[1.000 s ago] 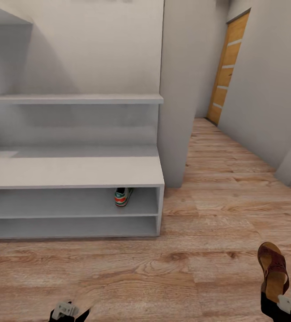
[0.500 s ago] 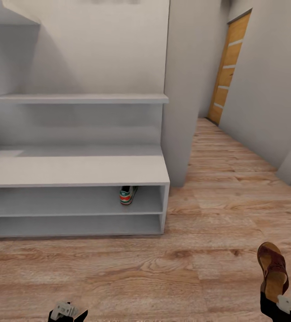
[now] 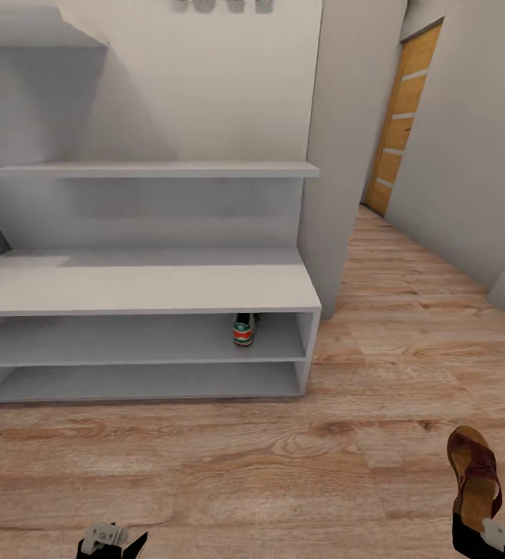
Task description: Pick up the two gym shoes and the two sandals from the corridor floor and place them onto the hallstand (shoe rack) in the corridor, making sure they are on the rack and not on the floor. Arrange them so the two gym shoes are next to each other and the two sandals are next to each other.
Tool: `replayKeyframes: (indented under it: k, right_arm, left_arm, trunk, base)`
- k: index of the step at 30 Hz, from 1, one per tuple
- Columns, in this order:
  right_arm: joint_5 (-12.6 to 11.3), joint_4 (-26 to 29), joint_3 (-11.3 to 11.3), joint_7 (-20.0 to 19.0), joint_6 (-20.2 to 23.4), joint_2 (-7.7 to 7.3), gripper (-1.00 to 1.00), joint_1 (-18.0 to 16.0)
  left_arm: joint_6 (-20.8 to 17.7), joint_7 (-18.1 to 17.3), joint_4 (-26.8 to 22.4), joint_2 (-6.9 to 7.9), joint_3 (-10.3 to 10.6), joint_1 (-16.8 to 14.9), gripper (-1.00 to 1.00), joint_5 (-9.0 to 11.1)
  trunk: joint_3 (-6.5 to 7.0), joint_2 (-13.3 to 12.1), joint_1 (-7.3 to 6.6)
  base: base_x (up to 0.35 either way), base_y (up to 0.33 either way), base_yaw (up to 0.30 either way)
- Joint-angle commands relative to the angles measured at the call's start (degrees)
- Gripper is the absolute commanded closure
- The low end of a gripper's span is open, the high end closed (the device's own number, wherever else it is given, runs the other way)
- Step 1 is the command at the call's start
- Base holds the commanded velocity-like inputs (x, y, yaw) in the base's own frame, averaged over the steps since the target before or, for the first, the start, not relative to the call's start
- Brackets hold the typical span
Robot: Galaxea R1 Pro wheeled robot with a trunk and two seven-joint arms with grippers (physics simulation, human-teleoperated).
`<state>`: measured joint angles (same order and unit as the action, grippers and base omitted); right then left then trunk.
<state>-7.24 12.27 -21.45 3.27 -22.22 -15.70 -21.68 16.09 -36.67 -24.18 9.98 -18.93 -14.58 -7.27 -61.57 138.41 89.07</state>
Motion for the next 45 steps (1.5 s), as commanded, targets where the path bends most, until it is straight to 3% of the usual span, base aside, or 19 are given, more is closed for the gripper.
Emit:
replayKeyframes:
  k: [1,8,45]
  right_arm:
    - [-0.6,-0.1,0.4,0.2,-0.2,-0.03,1.00,0.0]
    - [-0.6,-0.2,0.4,0.1,-0.3,-0.03,1.00,0.0]
    - [-0.6,-0.1,0.4,0.0,-0.2,-0.08,1.00,0.0]
  left_arm:
    - [0.3,-0.3,0.0,-0.03,-0.7,-0.1,-1.00,-0.6]
    - [0.5,-0.5,0.0,0.03,-1.5,0.0,-1.00,-0.8]
    - [0.5,-0.4,0.0,-0.11,-1.1,-0.1,-1.00,-1.2]
  trunk:
    - [-0.04,0.0,-0.03]
    - [-0.04,0.0,-0.03]
    - [-0.04,0.0,-0.03]
  base:
    - [-0.163,0.292,0.000]
    - [-0.163,0.292,0.000]
    - [-0.098,0.296,0.000]
